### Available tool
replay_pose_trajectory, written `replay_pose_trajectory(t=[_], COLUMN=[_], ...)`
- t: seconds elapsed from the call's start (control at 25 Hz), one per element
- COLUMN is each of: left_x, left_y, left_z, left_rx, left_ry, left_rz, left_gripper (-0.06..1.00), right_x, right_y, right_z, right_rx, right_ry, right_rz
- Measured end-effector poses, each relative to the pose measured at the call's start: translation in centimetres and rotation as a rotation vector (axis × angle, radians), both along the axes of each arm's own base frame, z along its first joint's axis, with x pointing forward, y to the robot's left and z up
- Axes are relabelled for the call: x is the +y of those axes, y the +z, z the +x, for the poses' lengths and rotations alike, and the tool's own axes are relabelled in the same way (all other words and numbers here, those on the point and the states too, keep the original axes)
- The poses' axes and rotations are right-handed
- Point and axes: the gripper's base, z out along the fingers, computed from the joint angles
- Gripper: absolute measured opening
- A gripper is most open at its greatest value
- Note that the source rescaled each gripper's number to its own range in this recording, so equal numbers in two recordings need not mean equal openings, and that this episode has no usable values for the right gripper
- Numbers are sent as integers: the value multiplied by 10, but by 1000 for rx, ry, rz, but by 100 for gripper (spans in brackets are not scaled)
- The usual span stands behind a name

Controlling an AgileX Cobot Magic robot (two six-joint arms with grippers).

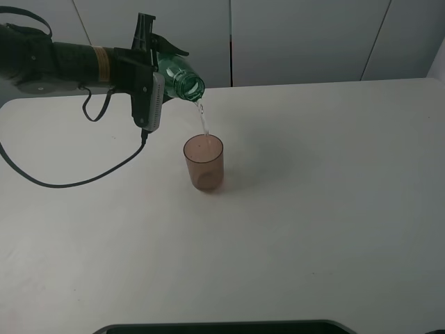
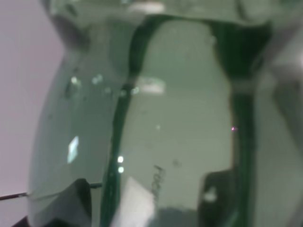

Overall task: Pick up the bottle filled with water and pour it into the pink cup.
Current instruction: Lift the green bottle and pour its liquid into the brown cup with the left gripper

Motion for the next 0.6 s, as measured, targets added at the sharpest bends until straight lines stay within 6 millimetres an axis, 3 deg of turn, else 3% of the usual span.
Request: replay_pose_trajectory(t=[0.6], left_x=[0], left_y=[0], left_z=[0], left_rx=[-32], left_ry=[-13], left_rz=[18], left_gripper=[0], right_x=[0], right_y=[0], right_z=[0], right_rx=[0], right_ry=[1], right_rz=[-1])
